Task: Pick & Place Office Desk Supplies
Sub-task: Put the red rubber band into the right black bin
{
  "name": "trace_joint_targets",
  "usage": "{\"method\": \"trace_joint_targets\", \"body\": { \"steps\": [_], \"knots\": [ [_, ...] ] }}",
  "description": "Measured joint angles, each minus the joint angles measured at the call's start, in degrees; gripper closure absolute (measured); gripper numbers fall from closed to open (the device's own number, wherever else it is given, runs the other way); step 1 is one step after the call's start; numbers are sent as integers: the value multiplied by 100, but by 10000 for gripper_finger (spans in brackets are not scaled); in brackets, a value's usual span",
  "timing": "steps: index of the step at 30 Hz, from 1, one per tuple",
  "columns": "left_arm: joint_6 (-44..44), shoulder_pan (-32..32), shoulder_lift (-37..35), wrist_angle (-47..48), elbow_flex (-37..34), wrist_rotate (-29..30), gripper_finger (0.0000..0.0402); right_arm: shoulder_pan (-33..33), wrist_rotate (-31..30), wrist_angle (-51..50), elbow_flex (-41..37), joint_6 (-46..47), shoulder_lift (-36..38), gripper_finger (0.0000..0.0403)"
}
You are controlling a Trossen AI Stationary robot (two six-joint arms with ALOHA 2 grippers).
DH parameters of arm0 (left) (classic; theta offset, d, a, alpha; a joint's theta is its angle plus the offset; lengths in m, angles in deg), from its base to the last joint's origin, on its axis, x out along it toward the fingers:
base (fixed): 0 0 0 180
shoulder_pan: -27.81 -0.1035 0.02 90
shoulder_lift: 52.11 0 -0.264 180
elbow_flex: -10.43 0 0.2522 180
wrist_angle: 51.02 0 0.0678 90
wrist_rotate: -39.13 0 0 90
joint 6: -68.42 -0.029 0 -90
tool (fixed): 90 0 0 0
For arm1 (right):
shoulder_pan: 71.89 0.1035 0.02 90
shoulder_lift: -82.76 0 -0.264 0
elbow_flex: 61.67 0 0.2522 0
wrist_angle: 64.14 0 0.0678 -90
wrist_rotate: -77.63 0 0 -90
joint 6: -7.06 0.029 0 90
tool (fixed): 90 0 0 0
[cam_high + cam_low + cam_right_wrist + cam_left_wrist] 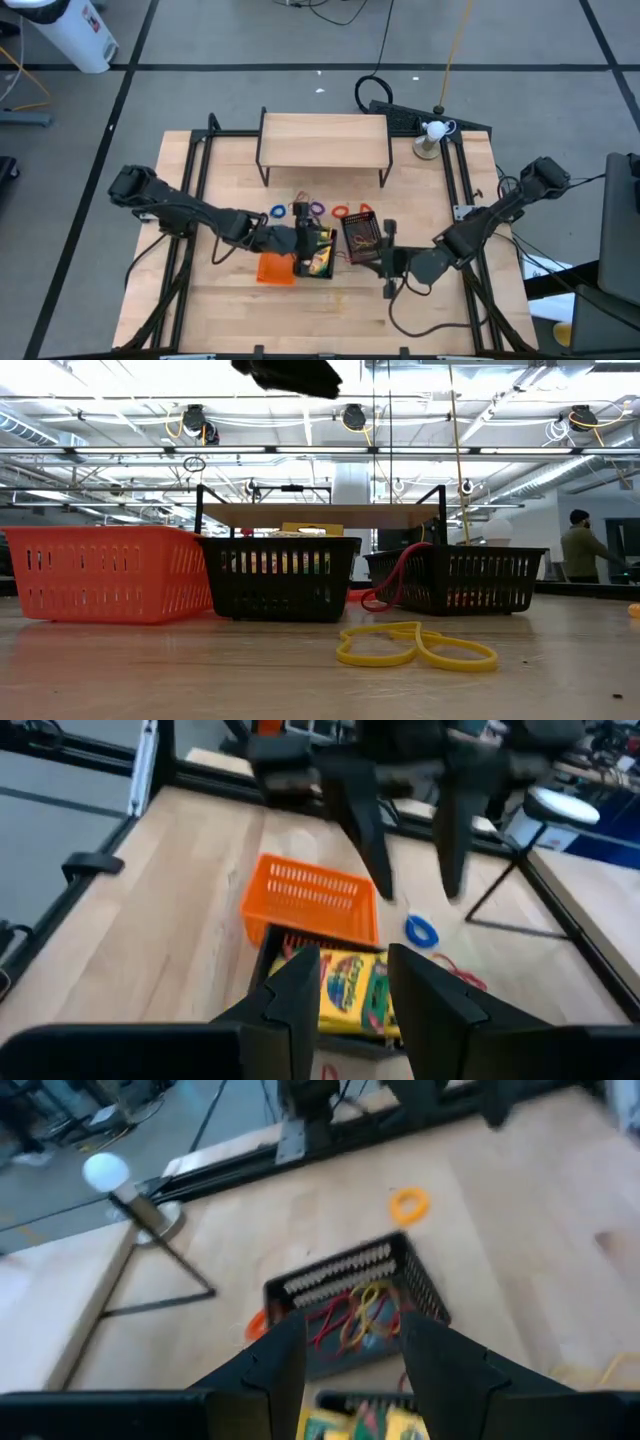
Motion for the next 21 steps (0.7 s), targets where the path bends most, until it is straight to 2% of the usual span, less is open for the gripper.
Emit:
{"method": "trace_joint_targets", "body": {
  "steps": [4, 7, 10, 14, 18, 21],
  "knots": [
    [323, 180, -1, 1692, 590, 1109, 238, 18, -287, -213, 0, 19, 10, 300],
    [1121, -84, -2, 3239, 1021, 1149, 238, -67, -297, -370, 0, -28, 10, 304],
    [1655, -640, -4, 3988, 1129, 212, 238, -190, -319, -450, 0, -289, 10, 305],
    [1744, -1558, -4, 4082, 975, -1255, 238, -385, -665, -435, 0, -729, 10, 306],
    [1630, -2376, 26, 4080, 796, -1663, 238, -588, -1190, -462, 0, -1201, 10, 309],
    [1615, -2825, 34, 3988, 596, -2054, 238, -764, -1350, -502, 0, -1465, 10, 309]
  ]
}}
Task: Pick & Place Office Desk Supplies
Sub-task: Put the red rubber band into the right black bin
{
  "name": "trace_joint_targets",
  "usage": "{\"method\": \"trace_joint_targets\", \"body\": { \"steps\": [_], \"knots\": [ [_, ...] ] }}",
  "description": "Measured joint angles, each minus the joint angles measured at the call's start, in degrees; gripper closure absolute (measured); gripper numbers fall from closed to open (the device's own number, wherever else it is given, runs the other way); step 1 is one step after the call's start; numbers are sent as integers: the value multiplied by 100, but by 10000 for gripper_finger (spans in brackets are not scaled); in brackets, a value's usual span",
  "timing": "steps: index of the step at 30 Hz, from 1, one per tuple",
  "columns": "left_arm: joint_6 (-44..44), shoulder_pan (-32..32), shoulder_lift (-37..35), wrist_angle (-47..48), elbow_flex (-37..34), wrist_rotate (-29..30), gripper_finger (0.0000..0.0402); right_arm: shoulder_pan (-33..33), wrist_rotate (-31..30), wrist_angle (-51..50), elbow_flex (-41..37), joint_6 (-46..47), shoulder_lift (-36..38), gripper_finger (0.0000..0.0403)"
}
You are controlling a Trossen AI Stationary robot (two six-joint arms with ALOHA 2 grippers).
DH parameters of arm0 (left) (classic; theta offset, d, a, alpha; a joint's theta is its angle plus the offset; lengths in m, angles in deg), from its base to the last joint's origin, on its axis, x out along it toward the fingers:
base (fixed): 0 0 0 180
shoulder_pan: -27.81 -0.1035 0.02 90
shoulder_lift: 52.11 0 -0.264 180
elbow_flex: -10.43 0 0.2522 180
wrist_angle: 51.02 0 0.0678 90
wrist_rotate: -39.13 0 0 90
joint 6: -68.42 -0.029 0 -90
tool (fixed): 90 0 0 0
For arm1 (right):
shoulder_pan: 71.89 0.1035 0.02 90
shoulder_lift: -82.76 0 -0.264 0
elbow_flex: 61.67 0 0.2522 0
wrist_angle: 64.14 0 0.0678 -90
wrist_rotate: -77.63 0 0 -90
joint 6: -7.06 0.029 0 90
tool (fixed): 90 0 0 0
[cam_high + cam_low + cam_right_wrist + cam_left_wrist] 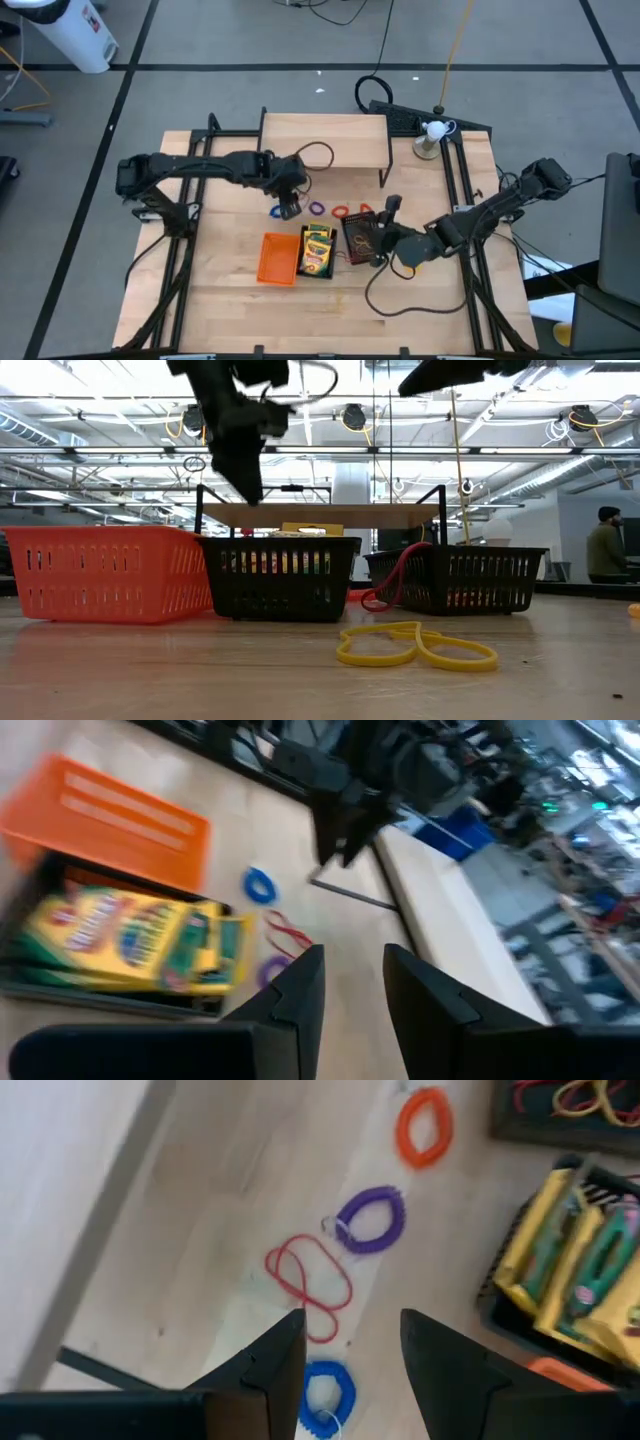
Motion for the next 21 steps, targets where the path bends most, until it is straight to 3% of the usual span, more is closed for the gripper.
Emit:
{"method": "trace_joint_targets", "body": {
  "steps": [6, 11, 21],
  "knots": [
    [41, -263, 186, -543, -486, -426, 238, -426, 9, -168, 0, -120, -1, 308],
    [-20, -255, 646, -761, -497, -403, 238, -732, 25, -182, 0, -19, -2, 308],
    [-15, -256, 1381, -990, -503, -649, 238, -789, 148, -193, 0, 131, -2, 308]
  ]
}}
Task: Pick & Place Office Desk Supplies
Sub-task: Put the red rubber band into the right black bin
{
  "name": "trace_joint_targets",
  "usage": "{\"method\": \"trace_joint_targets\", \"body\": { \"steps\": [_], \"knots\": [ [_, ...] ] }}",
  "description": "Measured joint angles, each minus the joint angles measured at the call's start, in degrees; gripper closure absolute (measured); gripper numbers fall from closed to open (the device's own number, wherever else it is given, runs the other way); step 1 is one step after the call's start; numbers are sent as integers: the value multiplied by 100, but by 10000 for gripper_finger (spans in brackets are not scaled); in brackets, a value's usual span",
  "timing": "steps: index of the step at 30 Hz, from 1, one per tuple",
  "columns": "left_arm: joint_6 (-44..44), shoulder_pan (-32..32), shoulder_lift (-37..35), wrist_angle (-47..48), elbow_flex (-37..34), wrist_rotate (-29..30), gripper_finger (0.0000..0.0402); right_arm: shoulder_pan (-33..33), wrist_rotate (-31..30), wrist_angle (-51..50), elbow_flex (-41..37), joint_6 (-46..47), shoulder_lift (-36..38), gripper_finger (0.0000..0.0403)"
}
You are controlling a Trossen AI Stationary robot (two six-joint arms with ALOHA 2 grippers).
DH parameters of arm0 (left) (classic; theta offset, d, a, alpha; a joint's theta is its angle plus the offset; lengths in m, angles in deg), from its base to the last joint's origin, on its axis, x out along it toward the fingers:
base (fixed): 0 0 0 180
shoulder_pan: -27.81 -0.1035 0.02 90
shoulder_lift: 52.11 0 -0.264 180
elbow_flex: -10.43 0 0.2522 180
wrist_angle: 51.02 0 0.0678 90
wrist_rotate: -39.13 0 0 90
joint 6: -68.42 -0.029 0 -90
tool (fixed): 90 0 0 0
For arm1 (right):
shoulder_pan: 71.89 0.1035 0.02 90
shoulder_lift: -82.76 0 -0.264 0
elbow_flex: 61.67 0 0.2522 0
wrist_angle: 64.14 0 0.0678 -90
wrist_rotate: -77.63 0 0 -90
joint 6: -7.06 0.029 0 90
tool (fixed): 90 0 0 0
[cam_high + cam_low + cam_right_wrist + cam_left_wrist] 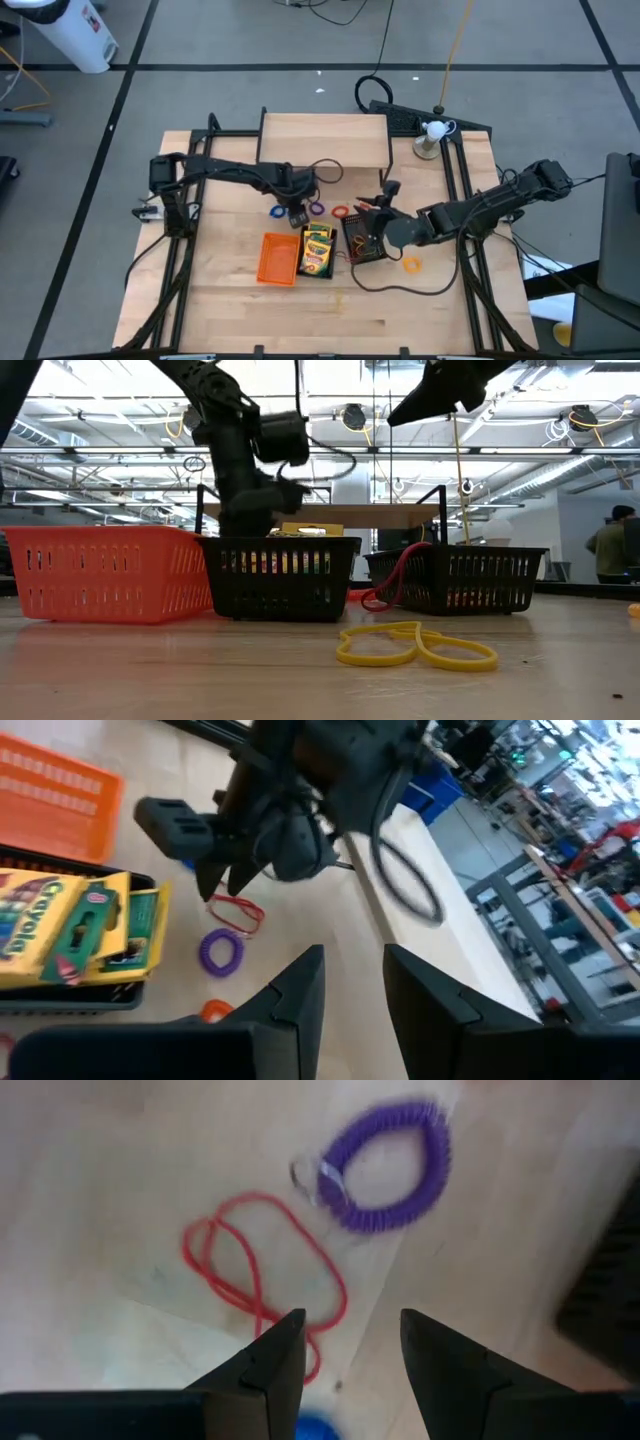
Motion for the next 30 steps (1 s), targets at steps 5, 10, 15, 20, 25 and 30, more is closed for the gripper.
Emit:
{"method": "trace_joint_targets", "body": {
  "steps": [5, 10, 15, 20, 25, 30],
  "knots": [
    [81, -1, 52, -210, 2, 4, 238, 4, 201, 12, 0, 80, -2, 309],
    [147, 5, 60, -321, 2, 133, 238, 20, 204, -40, 0, 245, -2, 312],
    [384, 1, 60, -302, 2, 627, 238, 31, 225, -77, 0, 371, -2, 312],
    [604, 5, 60, -300, 2, 864, 238, 28, 224, -72, 0, 452, -2, 312],
    [773, 5, 60, -297, 2, 933, 238, 31, 342, -68, 0, 507, -2, 312],
    [854, 38, 151, -241, 2, 917, 238, 28, 343, -66, 0, 653, -2, 312]
  ]
}}
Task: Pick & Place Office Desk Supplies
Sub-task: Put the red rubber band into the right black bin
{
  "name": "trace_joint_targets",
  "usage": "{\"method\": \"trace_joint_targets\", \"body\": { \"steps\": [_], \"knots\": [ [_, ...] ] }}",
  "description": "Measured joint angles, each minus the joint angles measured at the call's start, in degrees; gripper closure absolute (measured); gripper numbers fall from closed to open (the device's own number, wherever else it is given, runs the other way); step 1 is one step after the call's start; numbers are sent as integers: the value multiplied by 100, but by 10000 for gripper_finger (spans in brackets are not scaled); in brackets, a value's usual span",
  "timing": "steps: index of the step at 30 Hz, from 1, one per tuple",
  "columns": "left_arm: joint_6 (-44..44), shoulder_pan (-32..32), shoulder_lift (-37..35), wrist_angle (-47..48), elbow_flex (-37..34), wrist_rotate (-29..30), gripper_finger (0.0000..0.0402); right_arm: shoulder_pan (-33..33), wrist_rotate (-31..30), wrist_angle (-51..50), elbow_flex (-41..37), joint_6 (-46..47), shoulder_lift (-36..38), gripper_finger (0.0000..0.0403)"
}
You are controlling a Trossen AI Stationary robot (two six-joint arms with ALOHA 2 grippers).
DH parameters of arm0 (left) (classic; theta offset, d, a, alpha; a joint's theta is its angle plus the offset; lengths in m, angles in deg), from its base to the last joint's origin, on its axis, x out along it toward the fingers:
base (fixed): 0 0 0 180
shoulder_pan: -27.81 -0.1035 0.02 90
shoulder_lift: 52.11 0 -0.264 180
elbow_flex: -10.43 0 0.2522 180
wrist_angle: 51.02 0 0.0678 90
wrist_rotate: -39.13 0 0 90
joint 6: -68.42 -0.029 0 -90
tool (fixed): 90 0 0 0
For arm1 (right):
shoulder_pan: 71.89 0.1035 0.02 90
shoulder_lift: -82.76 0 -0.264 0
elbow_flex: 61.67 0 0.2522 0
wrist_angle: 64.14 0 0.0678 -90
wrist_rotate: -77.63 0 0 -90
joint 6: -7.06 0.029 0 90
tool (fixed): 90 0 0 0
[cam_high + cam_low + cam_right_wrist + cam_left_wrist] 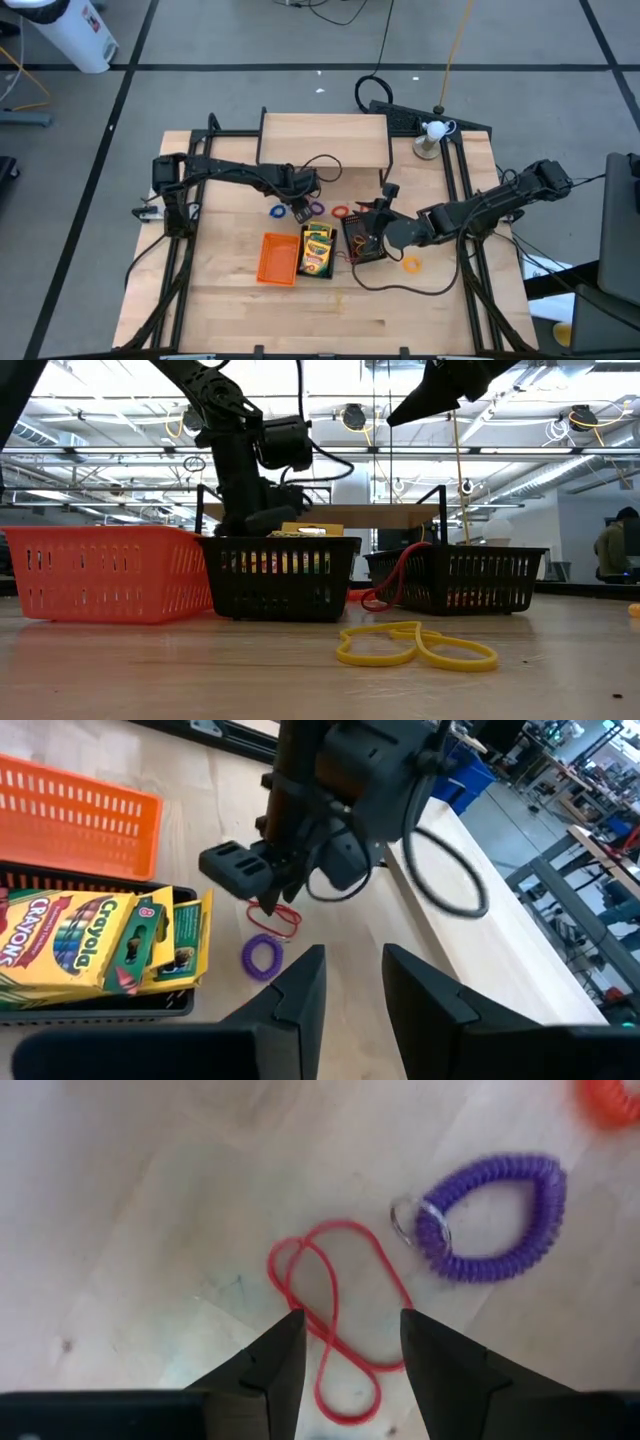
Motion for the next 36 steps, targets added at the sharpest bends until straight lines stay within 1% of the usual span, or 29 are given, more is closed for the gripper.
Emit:
{"method": "trace_joint_targets", "body": {
  "steps": [11, 13, 15, 16, 19, 20, 21, 26, 29, 32, 36],
  "knots": [
    [48, 11, 485, -181, 24, -14, 239, 2, 18, -50, 0, 192, 0, 312],
    [45, 11, 490, -158, 24, -26, 247, 2, 22, -44, 0, 208, 0, 312],
    [20, 11, 484, -148, 20, -32, 272, 2, 41, -45, 0, 210, 0, 312],
    [17, 8, 441, -135, 17, -32, 292, 2, 85, -44, 0, 210, 0, 312],
    [-140, 2, 362, -162, 0, -47, 367, 2, 155, -39, 0, 213, 0, 312],
    [-173, 7, 357, -210, 0, -47, 384, 2, 158, -39, 0, 213, 0, 312],
    [-177, 26, 357, -237, 2, -23, 390, 2, 162, -39, 0, 215, 0, 312],
    [-239, 99, 130, -260, -9, -13, 398, 0, 151, -3, 0, 213, 0, 312],
    [-253, 168, -135, -252, -7, 86, 397, 2, 149, 57, 0, 208, 0, 312],
    [-229, 248, -494, -259, -7, 90, 399, 2, 146, 140, 0, 152, 0, 312],
    [-250, 403, -1182, -362, 0, 139, 400, 1, 134, 138, 0, 110, 0, 312]
  ]
}}
